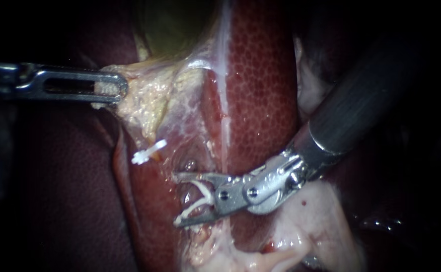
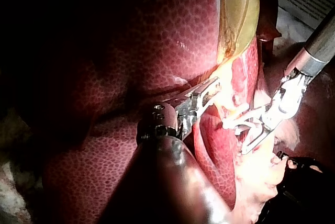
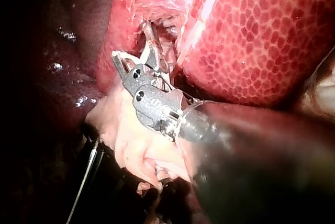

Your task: Clipping second clip right tube

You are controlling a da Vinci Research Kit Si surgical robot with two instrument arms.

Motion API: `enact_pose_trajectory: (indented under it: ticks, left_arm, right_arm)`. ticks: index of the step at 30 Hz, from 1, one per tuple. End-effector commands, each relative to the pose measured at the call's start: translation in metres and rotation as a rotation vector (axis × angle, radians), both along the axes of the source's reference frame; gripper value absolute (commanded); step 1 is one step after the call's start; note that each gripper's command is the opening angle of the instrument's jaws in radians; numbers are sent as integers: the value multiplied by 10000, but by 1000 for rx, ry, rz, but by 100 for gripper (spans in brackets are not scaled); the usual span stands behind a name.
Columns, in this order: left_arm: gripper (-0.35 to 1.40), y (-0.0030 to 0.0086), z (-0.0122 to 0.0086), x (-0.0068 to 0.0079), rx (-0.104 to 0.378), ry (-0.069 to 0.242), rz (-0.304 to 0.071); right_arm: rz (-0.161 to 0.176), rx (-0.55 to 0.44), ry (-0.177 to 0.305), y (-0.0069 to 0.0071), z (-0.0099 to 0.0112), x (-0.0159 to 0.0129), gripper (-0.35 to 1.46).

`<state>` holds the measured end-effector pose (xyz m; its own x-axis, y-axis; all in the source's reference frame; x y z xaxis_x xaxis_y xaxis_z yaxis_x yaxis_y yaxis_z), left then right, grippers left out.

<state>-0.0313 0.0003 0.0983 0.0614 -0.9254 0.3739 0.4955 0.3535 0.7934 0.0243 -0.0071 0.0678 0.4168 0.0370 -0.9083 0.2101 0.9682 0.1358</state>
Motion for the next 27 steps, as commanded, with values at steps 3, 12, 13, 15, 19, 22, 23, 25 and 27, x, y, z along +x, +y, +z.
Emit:
enact_pose_trajectory:
  ticks: [3,12,13,15,19,22,23,25,27]
  left_arm:
    - [-35,0,0,0,0,0,0]
    - [-35,0,0,0,0,0,0]
    - [-35,0,0,0,0,0,0]
    - [-35,0,0,0,0,0,0]
    - [-35,0,0,0,0,0,0]
    - [-35,0,0,0,0,0,0]
    - [-35,0,0,0,0,0,0]
    - [-35,0,0,0,0,0,0]
    - [-35,0,0,1,0,0,0]
  right_arm:
    - [0,0,0,0,0,0,60]
    - [-1,0,1,-1,-2,-1,60]
    - [-1,0,1,-1,-3,-2,60]
    - [1,6,0,-1,-4,-3,60]
    - [1,13,0,0,-7,-8,60]
    - [5,26,-1,1,-12,-14,60]
    - [7,33,-2,2,-13,-16,60]
    - [10,45,-3,4,-16,-21,60]
    - [13,53,-1,6,-20,-26,60]
